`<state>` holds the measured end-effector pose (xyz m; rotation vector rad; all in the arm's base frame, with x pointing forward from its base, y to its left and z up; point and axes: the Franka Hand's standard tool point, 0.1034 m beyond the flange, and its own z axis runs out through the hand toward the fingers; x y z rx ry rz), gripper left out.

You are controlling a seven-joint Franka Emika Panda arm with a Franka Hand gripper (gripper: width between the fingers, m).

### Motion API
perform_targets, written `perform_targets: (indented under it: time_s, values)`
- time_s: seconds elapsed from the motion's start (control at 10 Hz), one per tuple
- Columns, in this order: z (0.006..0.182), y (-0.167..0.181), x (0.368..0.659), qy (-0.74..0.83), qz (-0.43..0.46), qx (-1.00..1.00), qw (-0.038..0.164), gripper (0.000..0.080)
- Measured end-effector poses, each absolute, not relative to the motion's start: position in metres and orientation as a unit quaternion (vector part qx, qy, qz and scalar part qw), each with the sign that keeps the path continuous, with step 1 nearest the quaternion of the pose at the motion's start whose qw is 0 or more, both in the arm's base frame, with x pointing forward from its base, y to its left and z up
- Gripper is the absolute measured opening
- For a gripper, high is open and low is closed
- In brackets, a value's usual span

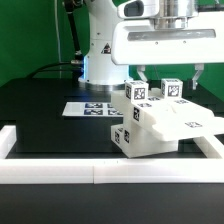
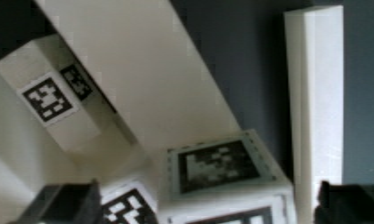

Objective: Assemble chair

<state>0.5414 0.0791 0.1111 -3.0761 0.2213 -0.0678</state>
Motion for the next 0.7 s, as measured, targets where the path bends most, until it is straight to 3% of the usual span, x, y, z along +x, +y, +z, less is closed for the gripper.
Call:
perform_targets:
  time_s: [0.1, 0.2, 0.3, 0.7]
  values:
    - [0.1111, 0.0791, 0.5415, 0.073, -0.022, -0.997, 0.028, 0.0394]
    - [0.1111, 0.0791, 0.5415, 0.077, -0.022, -0.996, 0.029, 0.0394]
    - [0.1111, 0.0791, 0.5415, 0.085, -0.022, -0.996, 0.029, 0.0285]
    - [0.1111, 0.0794, 0.5415, 0.167, -0.019, -0.985, 0.031, 0.0285]
